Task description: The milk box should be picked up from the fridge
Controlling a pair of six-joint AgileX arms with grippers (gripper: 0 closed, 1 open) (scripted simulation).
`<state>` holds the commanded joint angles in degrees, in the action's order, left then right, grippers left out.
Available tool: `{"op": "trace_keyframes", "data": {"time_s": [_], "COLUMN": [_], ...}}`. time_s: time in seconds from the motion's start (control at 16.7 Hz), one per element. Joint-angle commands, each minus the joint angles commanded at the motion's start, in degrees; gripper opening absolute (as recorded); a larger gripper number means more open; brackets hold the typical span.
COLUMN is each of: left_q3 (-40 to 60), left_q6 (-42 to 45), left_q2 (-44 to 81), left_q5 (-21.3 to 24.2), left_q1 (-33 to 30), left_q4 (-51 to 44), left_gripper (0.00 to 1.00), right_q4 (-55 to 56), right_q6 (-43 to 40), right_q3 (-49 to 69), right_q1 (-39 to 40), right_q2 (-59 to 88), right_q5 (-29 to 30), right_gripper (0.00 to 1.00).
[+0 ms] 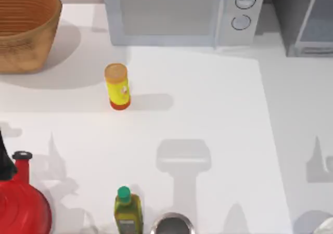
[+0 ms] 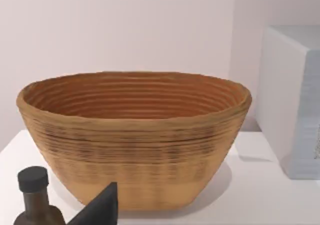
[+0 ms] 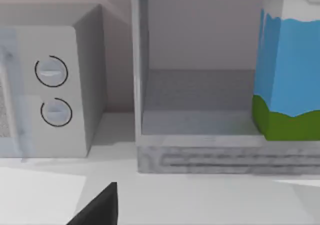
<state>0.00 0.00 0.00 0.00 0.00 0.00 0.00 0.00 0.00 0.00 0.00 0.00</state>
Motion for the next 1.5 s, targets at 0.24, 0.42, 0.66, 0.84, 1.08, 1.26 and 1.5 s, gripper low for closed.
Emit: {"op": "trace_keyframes", "data": {"time_s": [0.24, 0.42, 0.66, 0.84, 1.08, 1.26, 1.5], "left_q3": [0.0, 0.0, 0.0, 0.0, 0.0, 0.0, 0.0], "left_q6": [0.0, 0.0, 0.0, 0.0, 0.0, 0.0, 0.0], "left_q2": [0.0, 0.0, 0.0, 0.0, 0.0, 0.0, 0.0], "left_q5": [0.0, 0.0, 0.0, 0.0, 0.0, 0.0, 0.0], "left_q1": [0.0, 0.0, 0.0, 0.0, 0.0, 0.0, 0.0], "left_q4": [0.0, 0.0, 0.0, 0.0, 0.0, 0.0, 0.0], "left_gripper": [1.00, 1.00, 1.00, 1.00, 1.00, 1.00, 1.00], "right_q4": [1.4, 7.6, 23.0, 38.6, 60.3, 73.5, 86.3], "right_q6": [0.0, 0.1, 0.2, 0.2, 0.2, 0.3, 0.6], "right_q3": [-0.1, 0.0, 1.5, 3.9, 7.6, 9.7, 10.8], "right_q1": [-0.7, -3.4, -9.0, -13.9, -20.2, -24.2, -28.3], "right_q2": [1.7, 8.7, 25.9, 42.8, 65.0, 79.1, 94.3], "right_q5": [-0.6, -2.8, -7.5, -11.9, -18.0, -22.3, -26.9], "right_gripper": [1.00, 1.00, 1.00, 1.00, 1.00, 1.00, 1.00]}}
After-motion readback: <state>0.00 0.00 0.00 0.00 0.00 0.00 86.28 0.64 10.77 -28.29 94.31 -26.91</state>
